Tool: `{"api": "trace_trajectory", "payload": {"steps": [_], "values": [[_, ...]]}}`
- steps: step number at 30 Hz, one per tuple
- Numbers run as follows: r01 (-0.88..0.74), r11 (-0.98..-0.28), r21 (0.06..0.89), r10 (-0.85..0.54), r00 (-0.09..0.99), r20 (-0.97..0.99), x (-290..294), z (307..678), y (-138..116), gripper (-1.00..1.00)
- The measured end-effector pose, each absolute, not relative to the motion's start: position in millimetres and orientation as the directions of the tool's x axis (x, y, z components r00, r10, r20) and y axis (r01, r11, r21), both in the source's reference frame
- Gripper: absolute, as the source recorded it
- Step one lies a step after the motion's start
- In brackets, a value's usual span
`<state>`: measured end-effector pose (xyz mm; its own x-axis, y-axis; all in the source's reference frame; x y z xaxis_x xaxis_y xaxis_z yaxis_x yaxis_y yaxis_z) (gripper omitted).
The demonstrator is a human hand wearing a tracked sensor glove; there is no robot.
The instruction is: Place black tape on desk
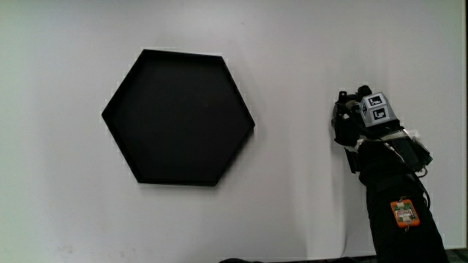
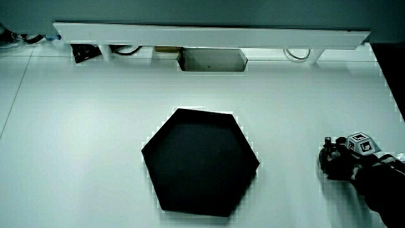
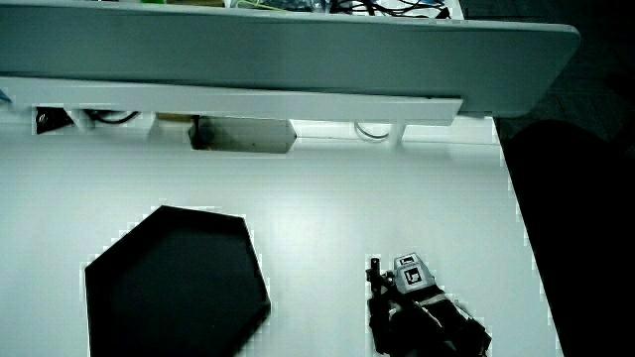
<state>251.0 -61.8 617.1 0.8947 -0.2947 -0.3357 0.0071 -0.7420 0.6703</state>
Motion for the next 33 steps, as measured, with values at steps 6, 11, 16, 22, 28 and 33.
{"api": "trace_trajectory", "payload": {"steps": [6, 11, 16, 22, 28, 33], "values": [[-0.001, -0.680, 0.733, -0.321, 0.900, -0.297, 247.8, 622.9, -62.6, -0.08], [0.012, -0.682, 0.731, -0.283, 0.918, -0.278, 257.4, 630.4, -54.3, -0.46], [-0.002, -0.664, 0.747, -0.245, 0.946, -0.215, 266.0, 634.2, -44.2, -0.85], [-0.015, -0.737, 0.676, -0.202, 0.959, -0.199, 277.8, 632.5, -27.5, -1.00], [-0.037, -0.807, 0.590, -0.096, 0.993, -0.069, 303.3, 632.9, -9.2, -1.00], [-0.106, -0.873, 0.477, -0.068, 0.993, 0.096, 300.6, 596.1, 3.3, -1.00]]}}
